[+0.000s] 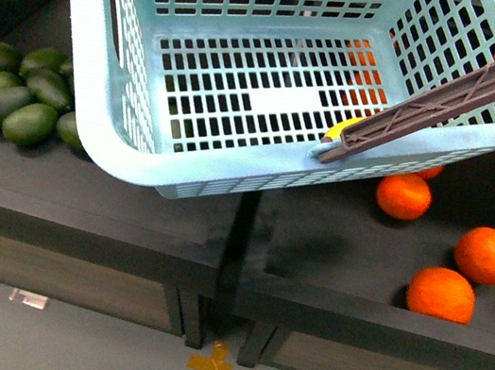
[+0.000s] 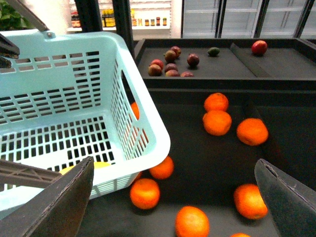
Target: Pick mango and avocado into basket
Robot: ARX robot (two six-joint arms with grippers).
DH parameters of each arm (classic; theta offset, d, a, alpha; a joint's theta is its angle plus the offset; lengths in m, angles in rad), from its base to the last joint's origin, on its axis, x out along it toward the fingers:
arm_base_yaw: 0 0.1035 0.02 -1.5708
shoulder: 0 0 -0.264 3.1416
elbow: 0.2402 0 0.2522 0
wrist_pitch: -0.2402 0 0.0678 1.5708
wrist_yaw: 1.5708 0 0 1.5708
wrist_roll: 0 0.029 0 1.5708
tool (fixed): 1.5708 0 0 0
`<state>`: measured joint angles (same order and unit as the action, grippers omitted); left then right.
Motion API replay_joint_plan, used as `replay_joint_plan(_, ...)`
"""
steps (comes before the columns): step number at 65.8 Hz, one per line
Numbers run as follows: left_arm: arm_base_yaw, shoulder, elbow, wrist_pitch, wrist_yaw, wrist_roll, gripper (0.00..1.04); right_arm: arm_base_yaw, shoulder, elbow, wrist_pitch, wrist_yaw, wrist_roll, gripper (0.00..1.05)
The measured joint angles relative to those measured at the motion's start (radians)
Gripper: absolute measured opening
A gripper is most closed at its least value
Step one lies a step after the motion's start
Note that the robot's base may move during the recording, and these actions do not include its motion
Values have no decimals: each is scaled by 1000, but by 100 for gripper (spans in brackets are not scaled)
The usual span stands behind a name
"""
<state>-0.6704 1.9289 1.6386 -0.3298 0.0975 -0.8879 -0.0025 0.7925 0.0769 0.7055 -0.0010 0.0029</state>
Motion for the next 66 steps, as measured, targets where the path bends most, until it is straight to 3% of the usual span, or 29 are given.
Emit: replay_joint_plan(66, 0, 0, 0, 1, 2, 4, 15, 0, 1, -1, 0, 2, 0, 96)
